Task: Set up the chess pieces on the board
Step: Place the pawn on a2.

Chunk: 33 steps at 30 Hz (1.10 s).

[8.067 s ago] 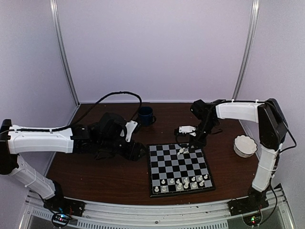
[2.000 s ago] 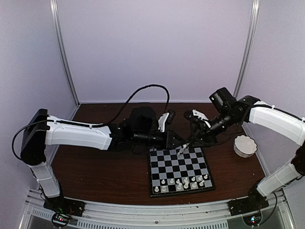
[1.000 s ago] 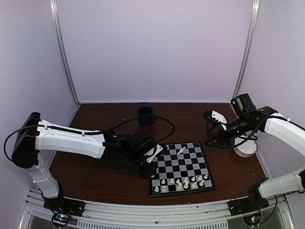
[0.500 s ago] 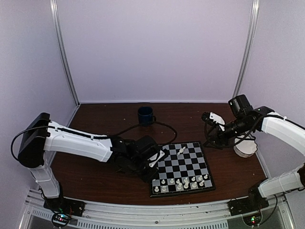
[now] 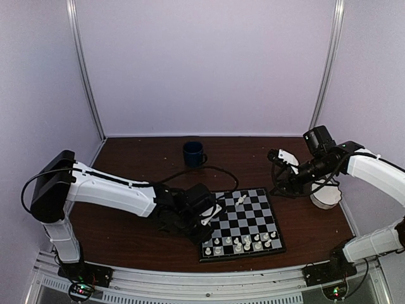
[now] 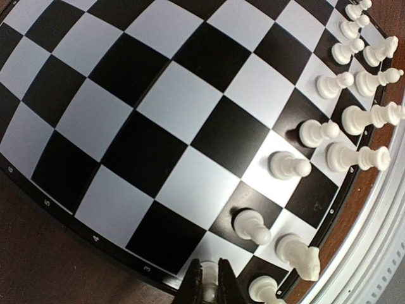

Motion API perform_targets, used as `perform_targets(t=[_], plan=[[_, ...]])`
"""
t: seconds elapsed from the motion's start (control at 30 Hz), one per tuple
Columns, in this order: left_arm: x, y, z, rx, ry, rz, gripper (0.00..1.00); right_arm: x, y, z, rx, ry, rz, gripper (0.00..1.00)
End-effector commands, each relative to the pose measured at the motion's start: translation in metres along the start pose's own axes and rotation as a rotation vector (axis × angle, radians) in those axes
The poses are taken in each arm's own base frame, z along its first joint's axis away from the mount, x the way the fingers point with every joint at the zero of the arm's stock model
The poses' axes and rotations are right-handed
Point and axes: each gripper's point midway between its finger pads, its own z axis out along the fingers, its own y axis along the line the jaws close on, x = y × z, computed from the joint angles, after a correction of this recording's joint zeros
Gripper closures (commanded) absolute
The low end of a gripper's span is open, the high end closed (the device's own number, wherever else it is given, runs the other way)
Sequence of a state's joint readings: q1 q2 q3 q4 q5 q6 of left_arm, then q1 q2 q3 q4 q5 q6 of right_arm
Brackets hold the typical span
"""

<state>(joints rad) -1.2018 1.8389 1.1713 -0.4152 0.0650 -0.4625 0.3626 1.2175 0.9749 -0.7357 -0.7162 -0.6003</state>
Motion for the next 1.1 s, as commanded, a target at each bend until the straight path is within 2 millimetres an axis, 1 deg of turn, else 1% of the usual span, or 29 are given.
perform_targets(t=[0.0, 0.27, 0.57, 0.7, 0.83, 1.0, 1.07], plan=[[-0.014, -0.011, 0.0, 0.032, -0.037, 0.001, 0.92, 0.003, -0.002, 0.0, 0.013, -0.001, -0.011, 0.36], [-0.012, -0.016, 0.002, 0.041, -0.03, 0.011, 0.92, 0.003, -0.002, -0.001, 0.016, -0.001, -0.014, 0.36], [-0.01, -0.012, 0.001, 0.016, -0.019, 0.009, 0.83, 0.003, -0.002, -0.002, 0.017, -0.001, -0.013, 0.36], [-0.015, -0.012, -0.004, 0.009, -0.03, 0.016, 0.79, 0.003, -0.001, -0.001, 0.013, 0.0, -0.013, 0.35], [-0.031, -0.018, -0.016, 0.021, -0.076, 0.028, 0.73, 0.002, -0.001, -0.001, 0.012, -0.002, -0.013, 0.35], [-0.06, -0.024, -0.048, 0.012, -0.165, 0.053, 0.69, -0.005, -0.001, -0.005, -0.01, 0.012, -0.044, 0.34], [-0.07, -0.017, -0.063, -0.039, -0.215, 0.057, 0.68, -0.009, 0.001, -0.007, -0.045, 0.028, -0.084, 0.33]])
